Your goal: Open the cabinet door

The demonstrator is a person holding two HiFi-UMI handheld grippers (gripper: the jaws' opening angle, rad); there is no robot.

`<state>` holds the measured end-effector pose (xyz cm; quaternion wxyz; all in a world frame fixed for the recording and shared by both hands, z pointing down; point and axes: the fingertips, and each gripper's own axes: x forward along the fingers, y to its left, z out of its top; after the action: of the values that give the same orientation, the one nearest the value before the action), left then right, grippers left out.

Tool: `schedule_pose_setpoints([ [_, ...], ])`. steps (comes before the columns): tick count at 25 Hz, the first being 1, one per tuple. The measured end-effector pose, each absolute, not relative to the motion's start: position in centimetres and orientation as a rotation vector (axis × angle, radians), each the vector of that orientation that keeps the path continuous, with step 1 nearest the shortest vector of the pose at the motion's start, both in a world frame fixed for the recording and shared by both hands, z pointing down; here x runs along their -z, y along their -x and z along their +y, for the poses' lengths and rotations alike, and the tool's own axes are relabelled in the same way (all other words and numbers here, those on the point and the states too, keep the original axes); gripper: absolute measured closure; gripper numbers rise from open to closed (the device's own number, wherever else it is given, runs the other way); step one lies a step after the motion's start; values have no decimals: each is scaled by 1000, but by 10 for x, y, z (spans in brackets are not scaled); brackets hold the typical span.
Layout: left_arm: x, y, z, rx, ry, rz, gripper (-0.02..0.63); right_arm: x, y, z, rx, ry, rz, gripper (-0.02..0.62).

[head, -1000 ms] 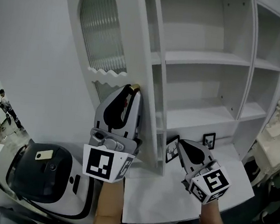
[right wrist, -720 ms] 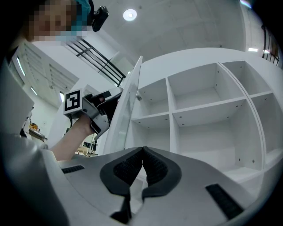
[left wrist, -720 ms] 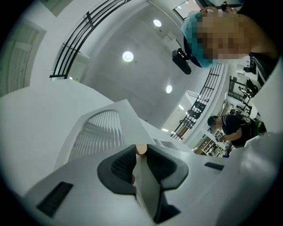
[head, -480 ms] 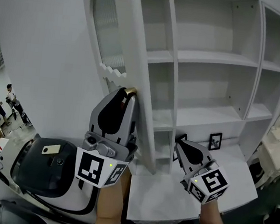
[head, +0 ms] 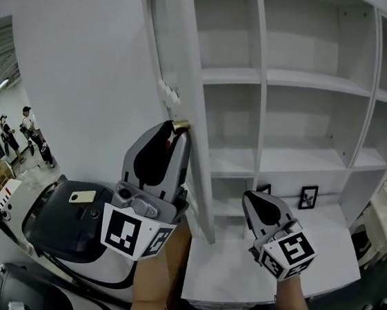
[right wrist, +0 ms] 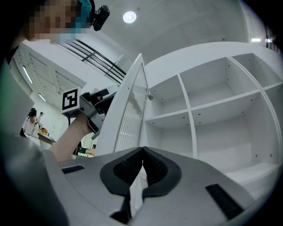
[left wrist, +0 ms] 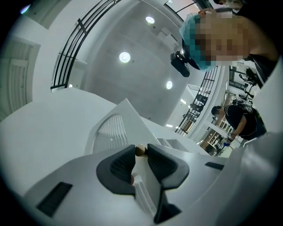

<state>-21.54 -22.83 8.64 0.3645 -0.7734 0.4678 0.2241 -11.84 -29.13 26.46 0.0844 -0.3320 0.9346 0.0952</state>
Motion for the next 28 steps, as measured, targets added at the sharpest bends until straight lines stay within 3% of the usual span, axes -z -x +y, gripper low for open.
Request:
schedule_pose_setpoints([
  [28, -93, 321, -181, -538, 1745, 1538, 555, -267, 202, -257, -237, 646, 2880, 578],
])
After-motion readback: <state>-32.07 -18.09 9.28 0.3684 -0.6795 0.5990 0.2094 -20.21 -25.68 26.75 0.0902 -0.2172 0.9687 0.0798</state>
